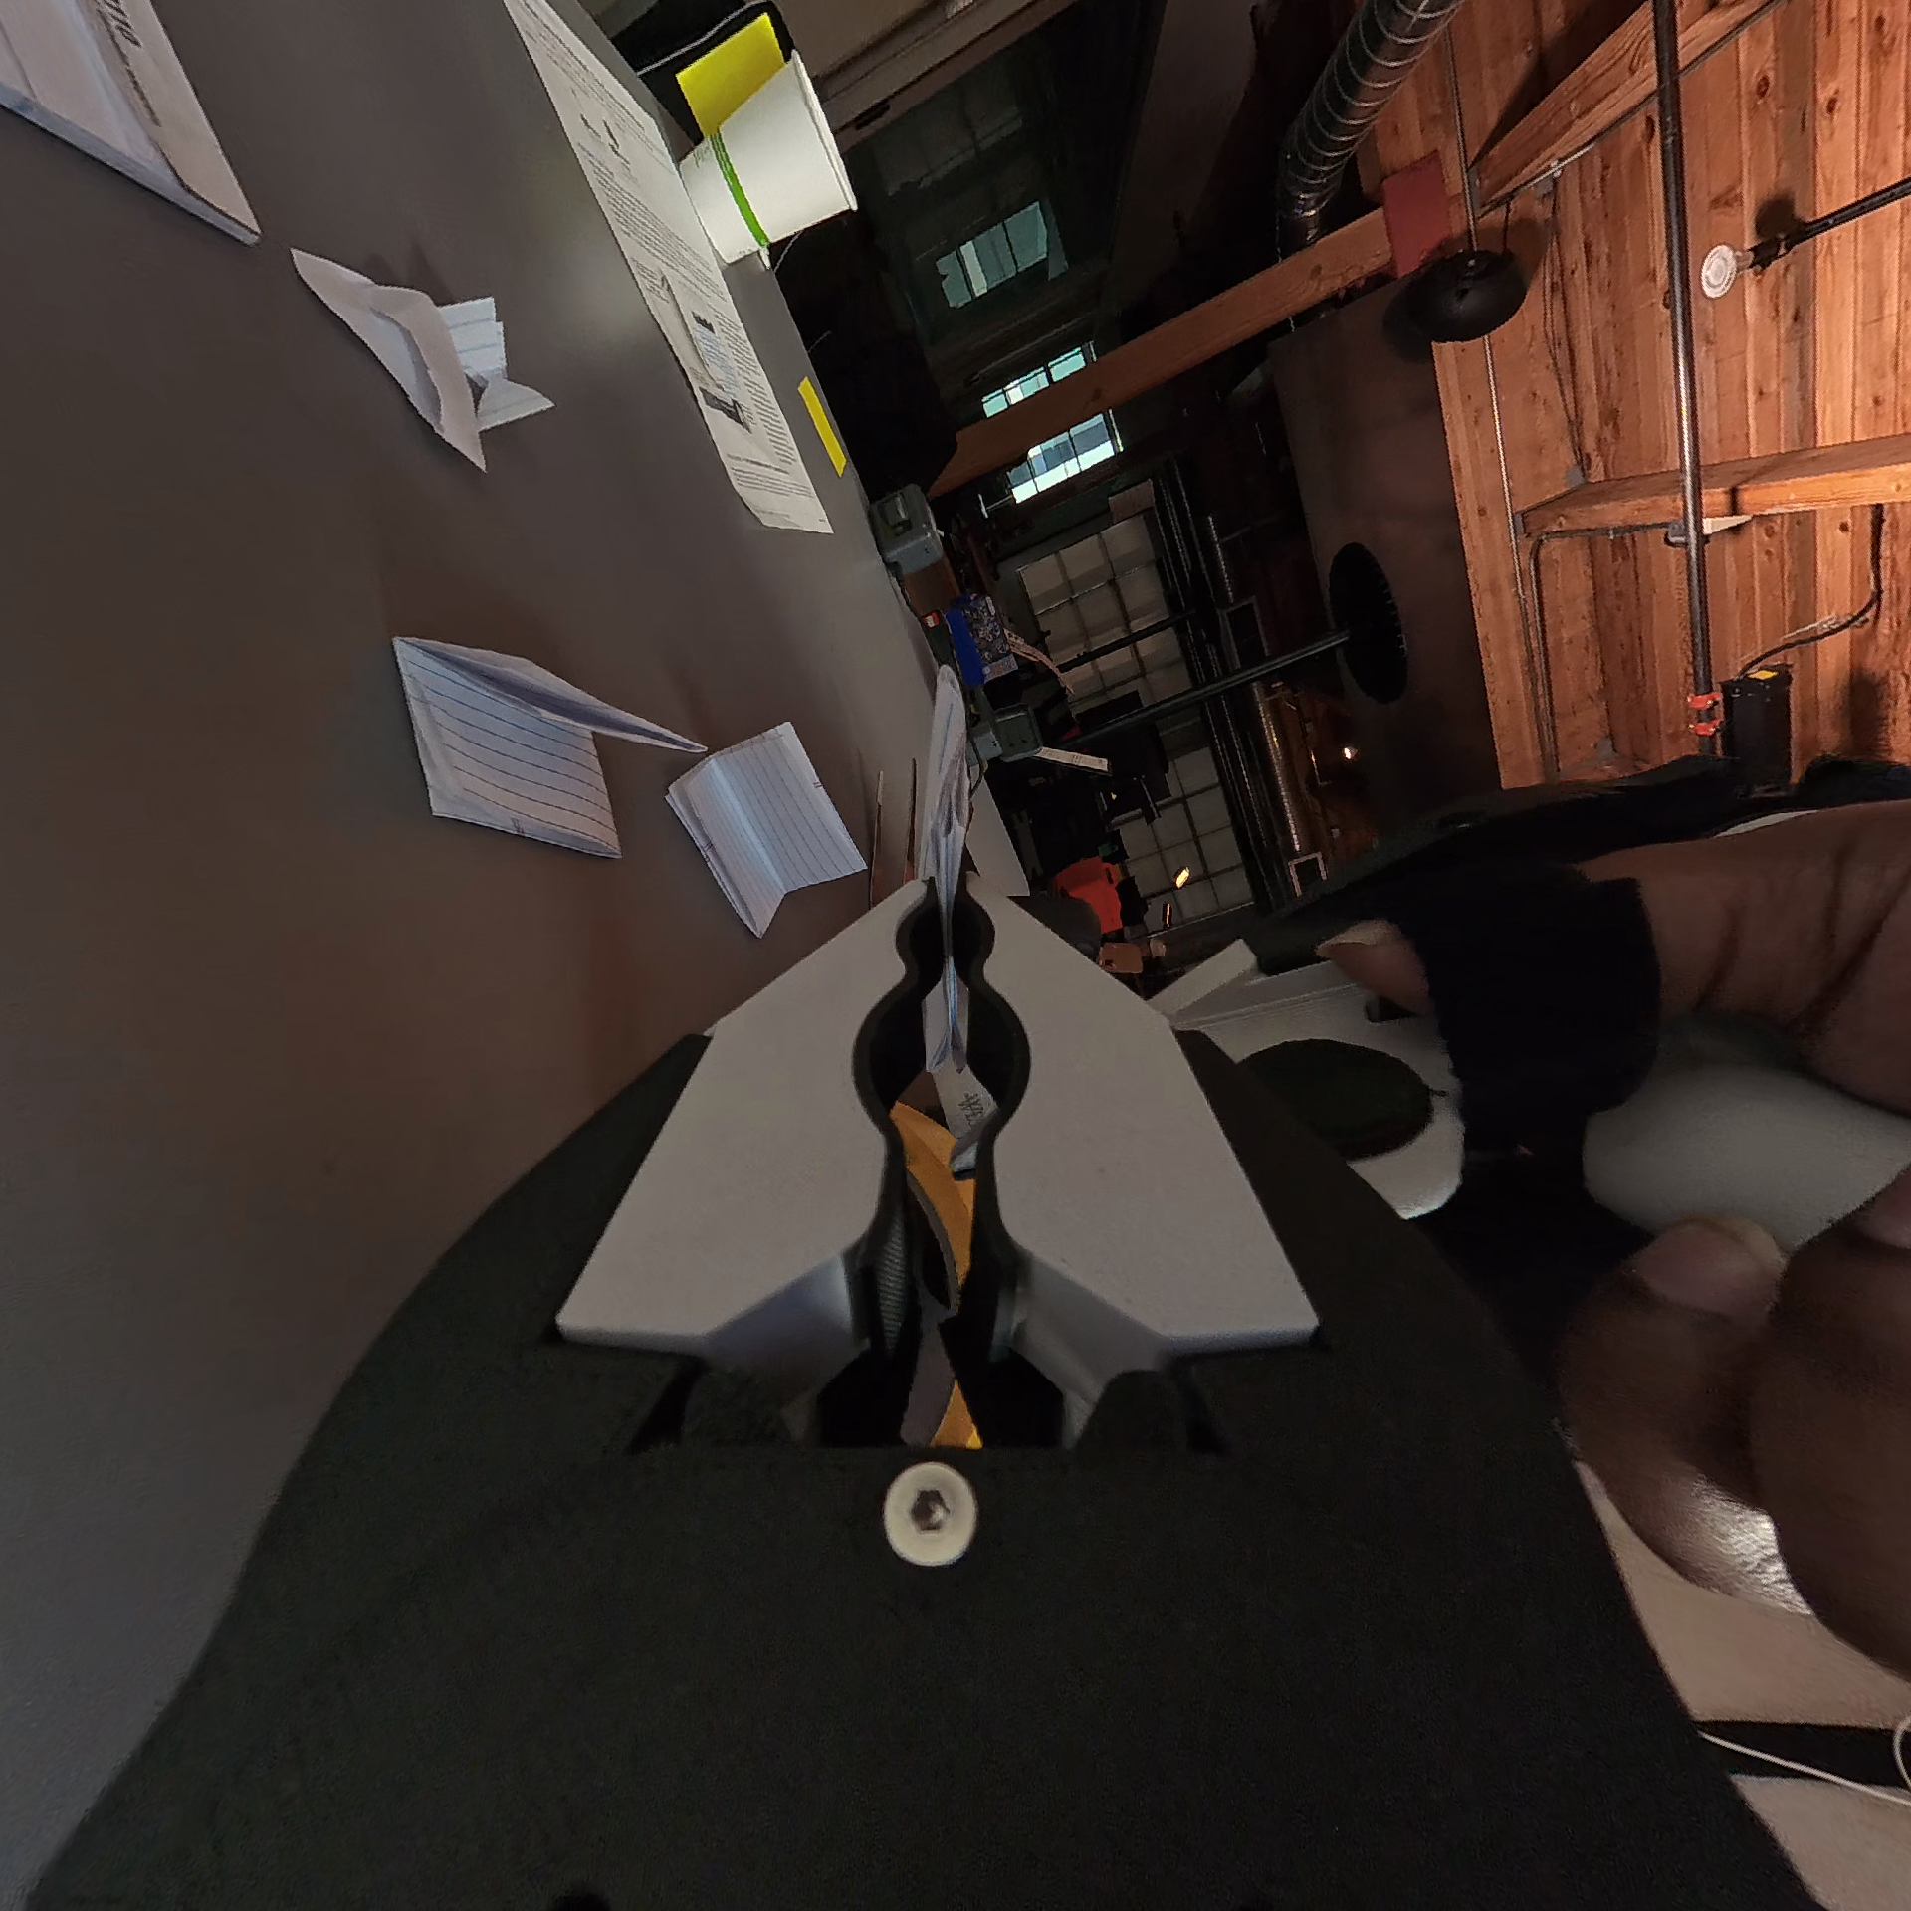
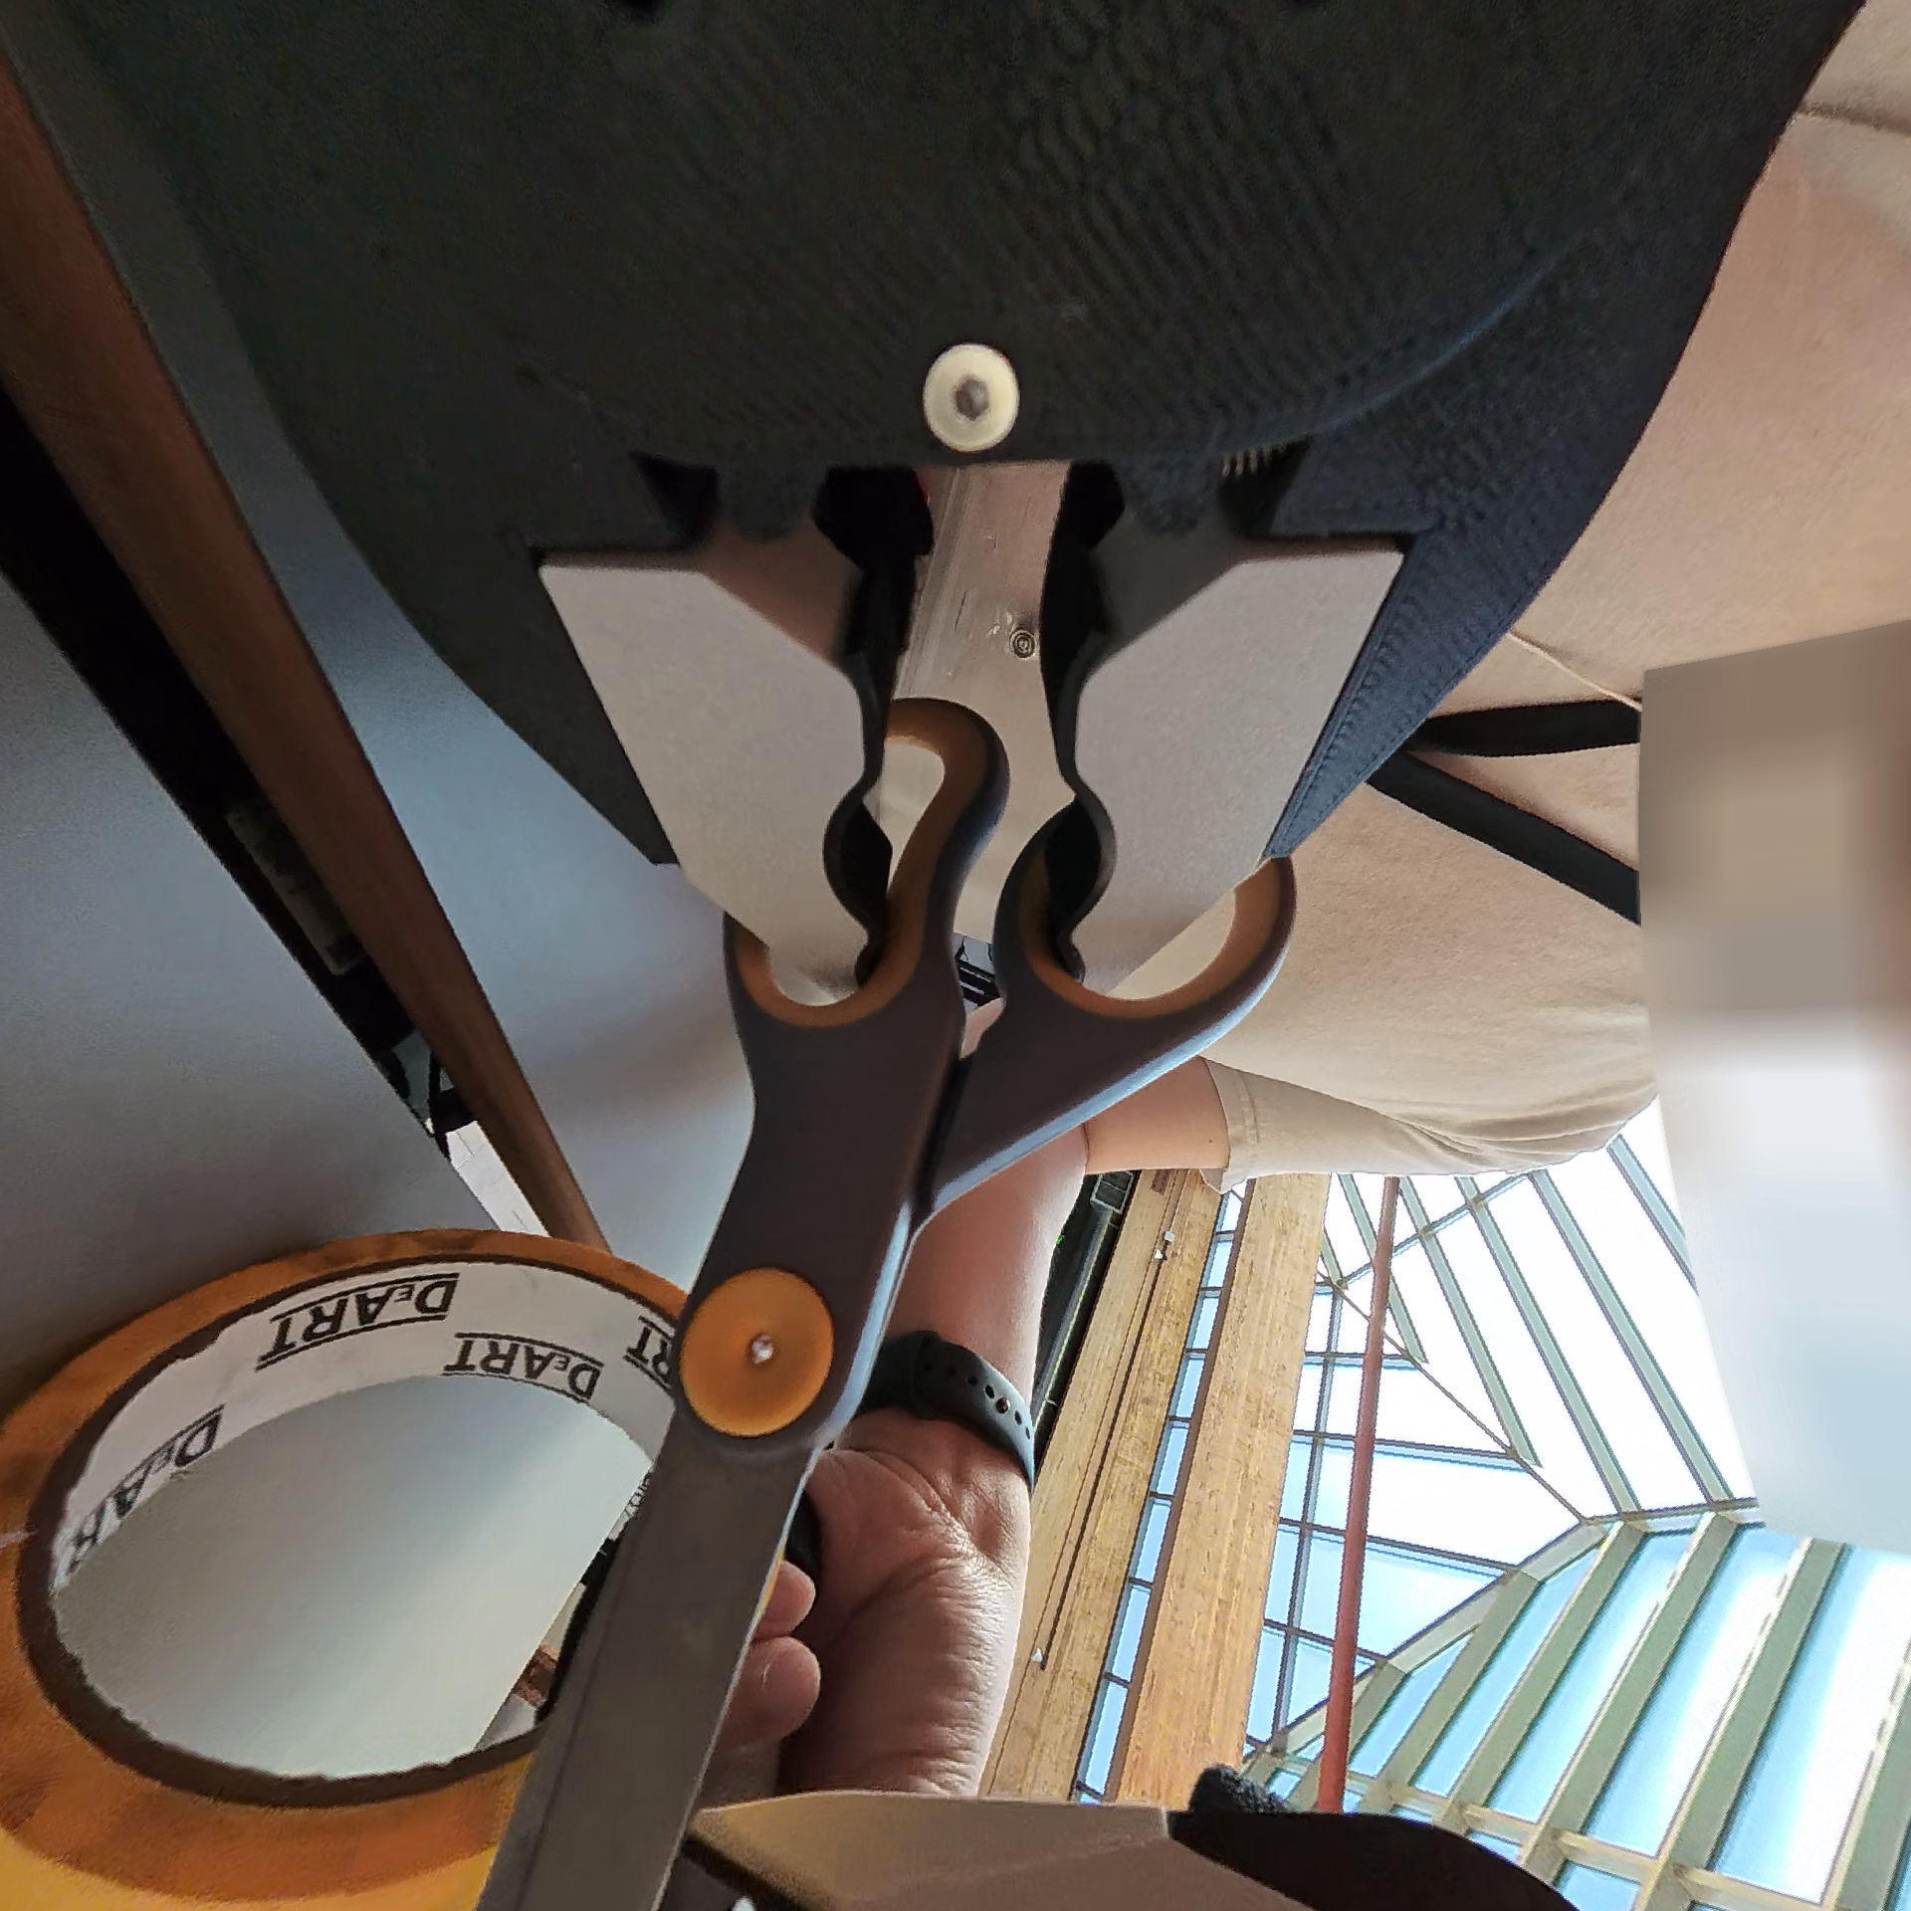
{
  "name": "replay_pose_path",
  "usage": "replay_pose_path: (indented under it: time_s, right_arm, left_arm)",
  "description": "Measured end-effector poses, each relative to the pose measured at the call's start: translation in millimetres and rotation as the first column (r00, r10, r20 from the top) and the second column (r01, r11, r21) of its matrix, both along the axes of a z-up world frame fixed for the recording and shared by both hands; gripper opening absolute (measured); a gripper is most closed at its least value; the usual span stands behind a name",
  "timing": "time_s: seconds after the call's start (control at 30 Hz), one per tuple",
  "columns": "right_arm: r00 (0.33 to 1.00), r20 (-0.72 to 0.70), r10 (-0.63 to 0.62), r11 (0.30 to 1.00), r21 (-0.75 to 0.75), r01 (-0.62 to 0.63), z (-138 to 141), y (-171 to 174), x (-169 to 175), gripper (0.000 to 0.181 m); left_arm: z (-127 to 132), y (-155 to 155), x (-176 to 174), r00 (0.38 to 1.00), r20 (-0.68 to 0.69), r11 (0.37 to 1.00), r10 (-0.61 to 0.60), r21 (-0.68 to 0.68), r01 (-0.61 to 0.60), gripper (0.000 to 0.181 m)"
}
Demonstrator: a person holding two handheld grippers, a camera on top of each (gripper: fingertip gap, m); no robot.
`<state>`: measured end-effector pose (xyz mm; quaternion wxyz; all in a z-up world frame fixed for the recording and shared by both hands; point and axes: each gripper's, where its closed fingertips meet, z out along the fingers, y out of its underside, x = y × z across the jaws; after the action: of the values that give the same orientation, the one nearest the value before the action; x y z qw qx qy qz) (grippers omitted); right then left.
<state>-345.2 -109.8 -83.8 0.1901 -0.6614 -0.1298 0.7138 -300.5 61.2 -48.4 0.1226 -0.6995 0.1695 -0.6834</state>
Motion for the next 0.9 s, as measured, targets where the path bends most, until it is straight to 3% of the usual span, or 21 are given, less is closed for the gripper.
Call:
replay_pose_path:
  time_s: [0.53,0.9]
  right_arm:
    - [0.999,-0.006,0.033,0.999,-0.040,-0.033,-7.5,-1.7,13.7,0.025]
    - [0.988,0.110,0.109,0.994,-0.016,-0.108,-2.2,-13.1,28.8,0.025]
  left_arm:
    - [-17.9,0.1,10.0,0.998,0.006,0.995,-0.067,-0.078,0.068,0.000]
    - [-3.7,-11.5,6.3,0.976,-0.022,0.975,-0.217,-0.054,0.215,0.000]
